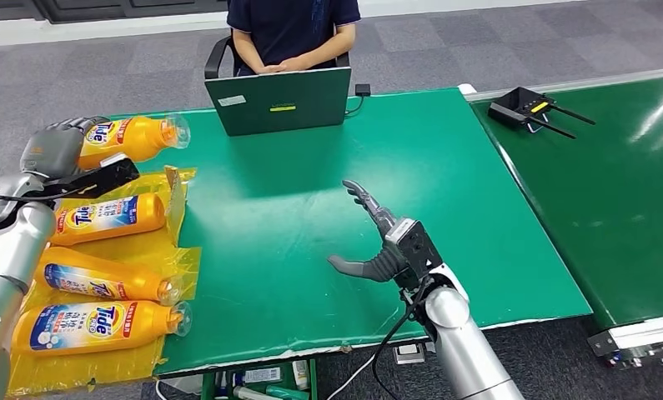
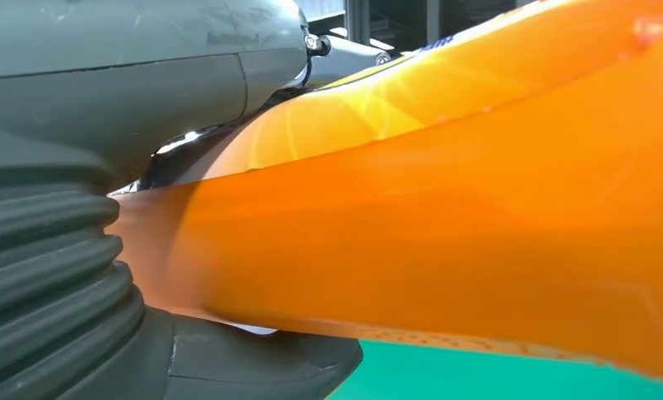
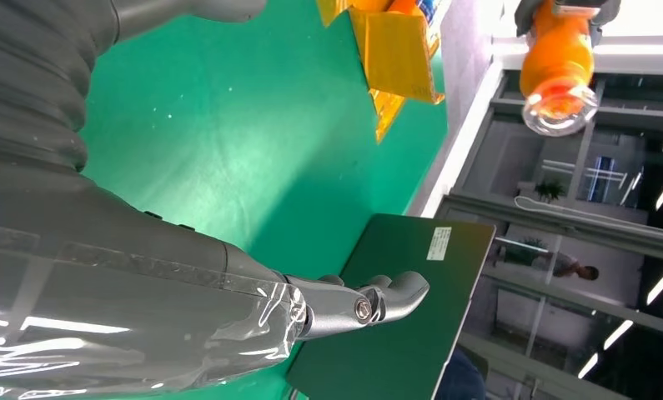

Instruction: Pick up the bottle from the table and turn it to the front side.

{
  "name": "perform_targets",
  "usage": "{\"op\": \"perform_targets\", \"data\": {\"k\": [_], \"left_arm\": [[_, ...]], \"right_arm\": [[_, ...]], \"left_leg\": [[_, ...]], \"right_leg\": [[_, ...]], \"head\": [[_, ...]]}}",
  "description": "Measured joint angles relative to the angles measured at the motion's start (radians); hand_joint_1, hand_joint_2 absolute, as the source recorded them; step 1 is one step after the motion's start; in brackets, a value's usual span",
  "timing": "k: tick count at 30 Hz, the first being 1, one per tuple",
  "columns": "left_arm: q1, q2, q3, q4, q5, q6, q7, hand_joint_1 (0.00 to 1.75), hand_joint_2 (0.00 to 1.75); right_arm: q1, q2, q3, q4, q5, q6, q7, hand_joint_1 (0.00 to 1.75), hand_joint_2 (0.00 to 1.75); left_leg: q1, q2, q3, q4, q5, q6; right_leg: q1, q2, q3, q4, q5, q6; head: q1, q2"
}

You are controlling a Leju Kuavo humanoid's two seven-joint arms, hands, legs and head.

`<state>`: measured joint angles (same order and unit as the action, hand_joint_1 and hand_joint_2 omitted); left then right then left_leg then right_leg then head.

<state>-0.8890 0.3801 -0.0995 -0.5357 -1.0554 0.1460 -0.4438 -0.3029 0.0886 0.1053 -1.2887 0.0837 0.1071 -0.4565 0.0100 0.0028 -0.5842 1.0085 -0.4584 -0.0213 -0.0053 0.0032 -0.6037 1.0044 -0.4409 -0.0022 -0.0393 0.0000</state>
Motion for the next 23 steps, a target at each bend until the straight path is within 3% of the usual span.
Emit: {"op": "perform_targets", "data": {"k": [23], "left_arm": [[0.179,0.166,-0.01,-0.041,-0.018,-0.072,-0.073,1.75,1.75]], "right_arm": [[0.052,0.002,-0.079,0.008,0.005,0.009,-0.035,0.0,1.75]], "left_leg": [[0.001,0.001,-0.001,0.0,0.0,0.0]], "right_leg": [[0.001,0.001,-0.002,0.0,0.0,0.0]], "head": [[0.0,0.0]]}}
